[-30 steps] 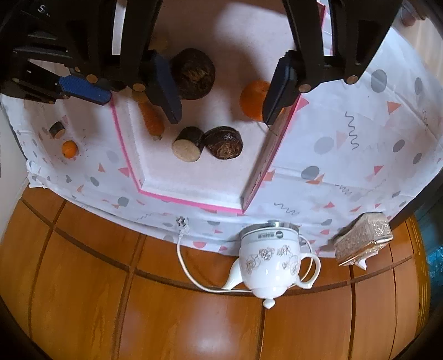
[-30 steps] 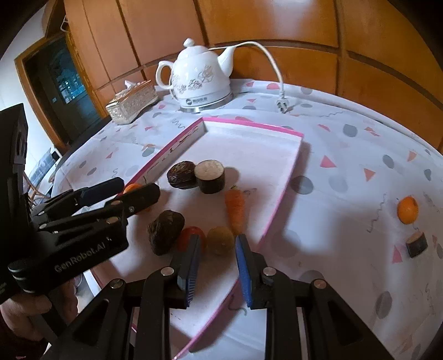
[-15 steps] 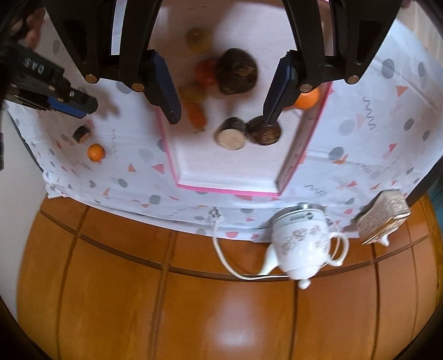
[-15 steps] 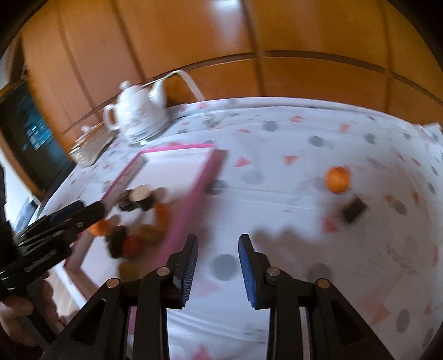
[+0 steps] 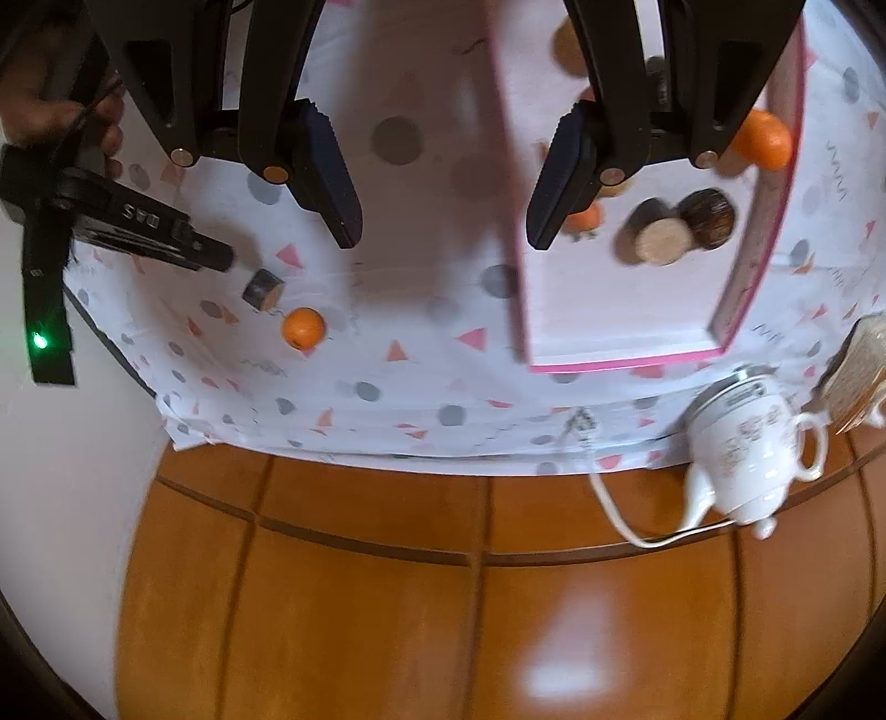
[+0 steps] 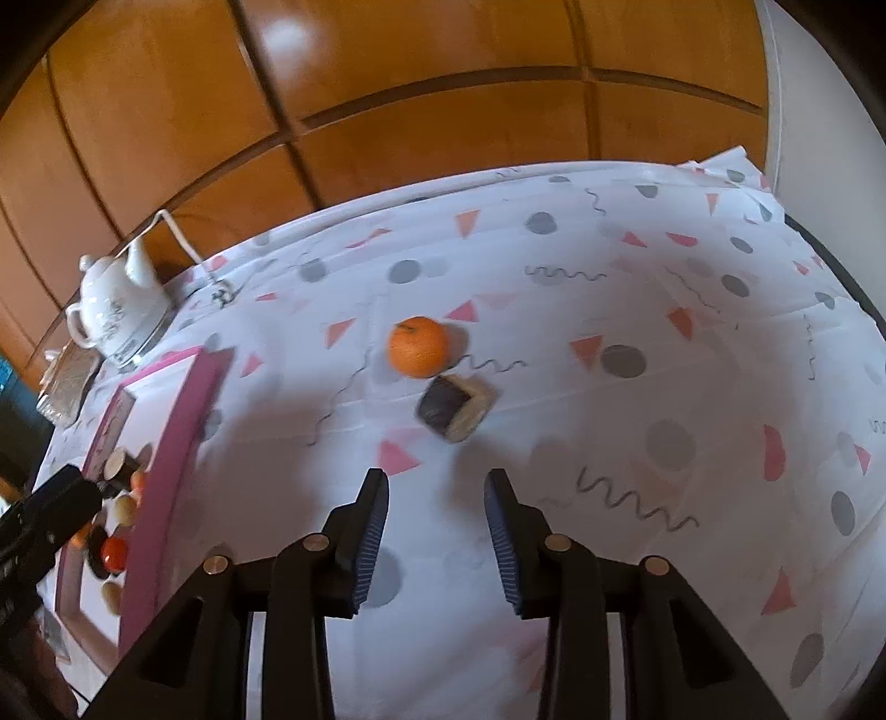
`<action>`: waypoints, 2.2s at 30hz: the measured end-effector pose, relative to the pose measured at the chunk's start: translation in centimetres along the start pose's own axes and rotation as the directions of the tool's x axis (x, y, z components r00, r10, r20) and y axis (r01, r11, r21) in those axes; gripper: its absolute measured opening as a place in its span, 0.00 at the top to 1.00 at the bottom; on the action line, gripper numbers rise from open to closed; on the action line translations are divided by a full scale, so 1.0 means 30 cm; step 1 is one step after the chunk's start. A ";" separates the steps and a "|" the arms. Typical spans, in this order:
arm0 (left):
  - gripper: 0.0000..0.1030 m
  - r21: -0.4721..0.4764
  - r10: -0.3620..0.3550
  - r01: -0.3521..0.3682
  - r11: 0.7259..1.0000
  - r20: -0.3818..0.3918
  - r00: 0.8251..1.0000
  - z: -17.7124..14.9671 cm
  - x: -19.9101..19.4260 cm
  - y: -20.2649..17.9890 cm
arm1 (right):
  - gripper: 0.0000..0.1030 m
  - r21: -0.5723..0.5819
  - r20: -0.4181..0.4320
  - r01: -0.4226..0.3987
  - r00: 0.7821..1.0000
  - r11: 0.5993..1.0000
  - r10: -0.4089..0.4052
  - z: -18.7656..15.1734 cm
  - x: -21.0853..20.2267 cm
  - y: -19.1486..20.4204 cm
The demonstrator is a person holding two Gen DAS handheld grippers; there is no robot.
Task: Organize fruits
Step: 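Move the left tool to the orange while the right tool reaches for the brown log piece, then grasp the orange with the left tool while the right tool grasps the brown log piece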
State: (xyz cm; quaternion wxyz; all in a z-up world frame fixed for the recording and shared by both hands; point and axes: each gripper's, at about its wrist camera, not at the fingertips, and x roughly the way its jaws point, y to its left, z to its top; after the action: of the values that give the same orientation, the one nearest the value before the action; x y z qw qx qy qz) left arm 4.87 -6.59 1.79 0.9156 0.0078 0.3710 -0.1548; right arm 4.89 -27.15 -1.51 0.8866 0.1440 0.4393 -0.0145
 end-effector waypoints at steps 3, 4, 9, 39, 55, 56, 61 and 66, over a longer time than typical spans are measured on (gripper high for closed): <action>0.39 0.008 -0.026 0.026 1.000 -0.029 0.999 0.004 0.041 -0.036 | 0.65 0.010 -0.008 -0.010 1.000 1.000 0.010 0.020 0.033 -0.009; 0.39 0.008 -0.030 0.031 0.999 -0.041 0.999 0.004 0.054 -0.043 | 0.65 0.001 -0.010 -0.019 1.000 1.000 0.019 0.028 0.046 -0.006; 0.39 0.010 -0.028 0.029 1.000 -0.063 0.998 -0.006 0.081 -0.048 | 0.65 -0.008 -0.019 0.011 1.000 1.000 -0.011 0.063 0.105 0.006; 0.37 0.111 -0.004 0.017 0.994 -0.108 0.994 0.010 0.177 -0.154 | 0.66 0.030 -0.034 -0.008 0.999 1.000 0.009 0.066 0.108 -0.101; 0.37 0.075 -0.096 0.112 0.991 -0.195 0.976 0.109 0.366 -0.225 | 0.65 0.076 0.006 0.019 1.000 0.997 -0.020 0.037 0.024 -0.182; 0.37 0.080 -0.107 0.125 0.989 -0.194 0.975 0.125 0.382 -0.240 | 0.65 0.077 0.008 0.017 1.000 0.997 -0.018 0.035 0.020 -0.184; 0.37 0.095 -0.149 0.172 0.981 -0.206 0.967 0.196 0.463 -0.302 | 0.65 0.074 0.004 -0.001 1.000 0.997 0.000 0.026 0.015 -0.193; 0.37 0.100 -0.156 0.181 0.978 -0.222 0.963 0.235 0.532 -0.338 | 0.65 0.069 0.000 -0.003 1.000 0.998 0.003 0.020 0.015 -0.197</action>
State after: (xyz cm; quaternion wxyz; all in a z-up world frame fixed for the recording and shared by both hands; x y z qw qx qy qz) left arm 17.51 -21.59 -2.95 0.8521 0.0473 0.4562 -0.2522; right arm 4.73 -32.92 -2.95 0.8812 0.1750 0.4383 -0.0284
